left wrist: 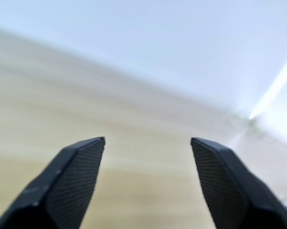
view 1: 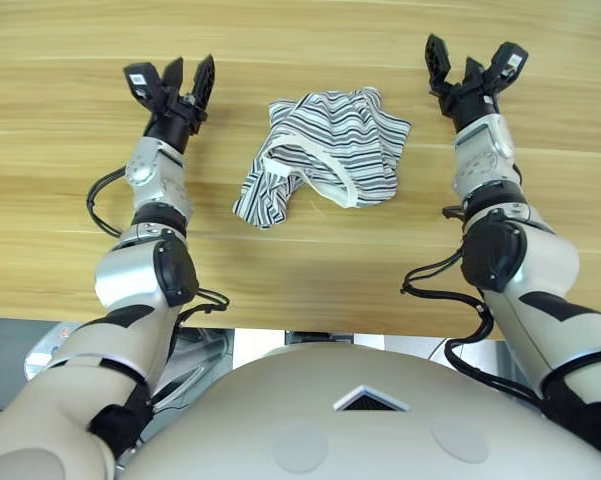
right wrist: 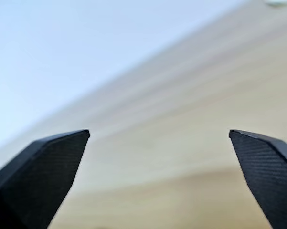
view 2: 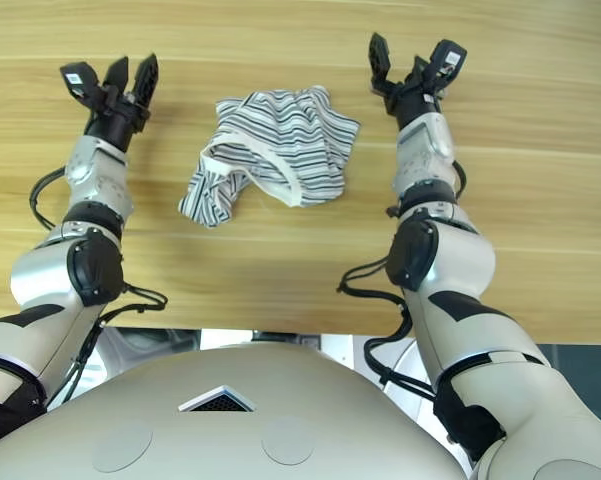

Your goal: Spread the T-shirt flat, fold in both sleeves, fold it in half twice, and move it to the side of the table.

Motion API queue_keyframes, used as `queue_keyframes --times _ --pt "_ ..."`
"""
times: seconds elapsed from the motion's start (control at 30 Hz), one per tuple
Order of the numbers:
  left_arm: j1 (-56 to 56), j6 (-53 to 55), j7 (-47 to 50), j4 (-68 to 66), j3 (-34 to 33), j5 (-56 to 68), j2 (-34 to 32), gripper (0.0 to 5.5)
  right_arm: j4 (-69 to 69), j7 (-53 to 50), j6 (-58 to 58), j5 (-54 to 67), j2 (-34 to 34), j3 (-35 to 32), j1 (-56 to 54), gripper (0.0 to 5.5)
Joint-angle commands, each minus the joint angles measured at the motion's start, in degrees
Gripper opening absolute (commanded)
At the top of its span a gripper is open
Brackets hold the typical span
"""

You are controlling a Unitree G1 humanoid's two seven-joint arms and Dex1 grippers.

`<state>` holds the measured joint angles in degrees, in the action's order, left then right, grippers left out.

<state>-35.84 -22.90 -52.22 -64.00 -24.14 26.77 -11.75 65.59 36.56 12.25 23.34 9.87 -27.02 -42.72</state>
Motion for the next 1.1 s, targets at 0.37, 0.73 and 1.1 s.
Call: queue_keyframes --times 0.37,0.73,1.1 --pt "45.0 -1.6 -40.3 67.4 26.2 11.8 -10.3 4.58 -63.8 42.8 11.5 7.6 -0.5 22.6 45.9 5.40" --pt "46.4 -21.4 -20.5 64.7 30.4 -22.6 -11.1 4.58 -61.3 34.0 26.6 -7.9 4.7 26.2 50.2 5.40" --pt "52.2 -18.8 -14.5 78.0 32.5 -7.1 -22.6 4.58 -55.3 24.1 32.6 -16.0 9.9 29.9 48.2 5.40"
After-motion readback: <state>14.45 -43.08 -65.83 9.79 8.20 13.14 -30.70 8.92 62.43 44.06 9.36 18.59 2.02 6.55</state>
